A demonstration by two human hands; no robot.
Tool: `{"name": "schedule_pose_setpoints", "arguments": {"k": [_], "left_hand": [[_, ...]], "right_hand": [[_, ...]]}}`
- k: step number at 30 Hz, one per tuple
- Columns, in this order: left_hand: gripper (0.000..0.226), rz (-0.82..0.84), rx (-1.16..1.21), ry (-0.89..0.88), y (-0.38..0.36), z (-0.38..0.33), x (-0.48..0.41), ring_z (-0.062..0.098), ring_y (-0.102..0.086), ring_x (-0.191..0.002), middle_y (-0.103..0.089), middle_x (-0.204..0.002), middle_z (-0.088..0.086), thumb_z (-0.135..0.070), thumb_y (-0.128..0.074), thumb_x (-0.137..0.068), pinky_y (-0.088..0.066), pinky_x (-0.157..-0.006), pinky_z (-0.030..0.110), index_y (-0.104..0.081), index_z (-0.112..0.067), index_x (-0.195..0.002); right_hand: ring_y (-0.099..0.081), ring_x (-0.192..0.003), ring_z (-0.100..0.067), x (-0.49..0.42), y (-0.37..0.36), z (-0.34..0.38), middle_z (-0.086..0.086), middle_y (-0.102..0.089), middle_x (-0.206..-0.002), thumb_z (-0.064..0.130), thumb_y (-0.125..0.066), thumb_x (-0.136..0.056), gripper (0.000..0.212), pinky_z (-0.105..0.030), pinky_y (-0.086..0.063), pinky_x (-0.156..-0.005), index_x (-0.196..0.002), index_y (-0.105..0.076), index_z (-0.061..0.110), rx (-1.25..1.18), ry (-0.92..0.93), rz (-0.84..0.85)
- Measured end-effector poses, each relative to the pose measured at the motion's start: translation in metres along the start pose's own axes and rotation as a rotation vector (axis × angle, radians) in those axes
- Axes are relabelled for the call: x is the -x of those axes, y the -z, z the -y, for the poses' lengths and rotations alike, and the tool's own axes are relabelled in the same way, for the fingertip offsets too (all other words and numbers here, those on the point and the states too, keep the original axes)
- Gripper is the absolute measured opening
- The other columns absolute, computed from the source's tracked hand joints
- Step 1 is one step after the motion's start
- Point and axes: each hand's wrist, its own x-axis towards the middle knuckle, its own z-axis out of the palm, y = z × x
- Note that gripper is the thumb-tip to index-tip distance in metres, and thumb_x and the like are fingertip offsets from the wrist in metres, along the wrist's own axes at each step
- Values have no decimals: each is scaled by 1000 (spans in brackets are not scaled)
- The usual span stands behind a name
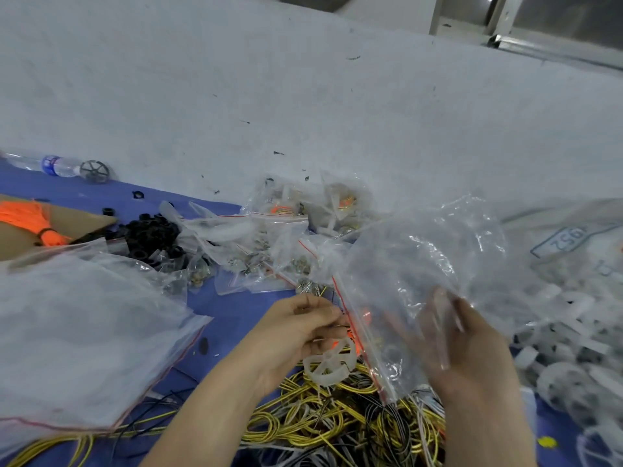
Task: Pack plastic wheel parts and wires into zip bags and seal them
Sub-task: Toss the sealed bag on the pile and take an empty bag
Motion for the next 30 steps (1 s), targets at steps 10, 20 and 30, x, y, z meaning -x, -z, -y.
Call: {"name": "schedule_pose_setpoints", "arguments": {"k": [10,20,30], "left_hand": [[8,-9,24,49,-10,7,1,11,-65,-62,-71,-74,3,-5,-65,-86,-53,-62,23,-68,-12,-83],[40,234,297,68,-13,-9,7,29,-60,-110,-67,-117,14,-21,-48,-83,-52,-91,41,-68,0,-111],[34,-538,94,-573,88,-67,29,11,-61,-62,-62,-61,-4,-2,-52,-89,-53,-54,21,-74,-19,-71]], "right_hand": [[-51,-126,-30,2,-7,-3,-4,-57,-133,23,-42,-98,23,-73,-43,-80,-102,-64,14,16,-168,127],[-64,-106,-16,-15,9,-2,-6,-65,-120,25,-40,-101,25,-47,-55,-85,-117,-56,15,109,-134,29],[-64,-92,-25,-16,-19,-51,-12,-68,-103,20,-44,-97,24,-36,-48,-85,-106,-62,7,638,128,118]]}}
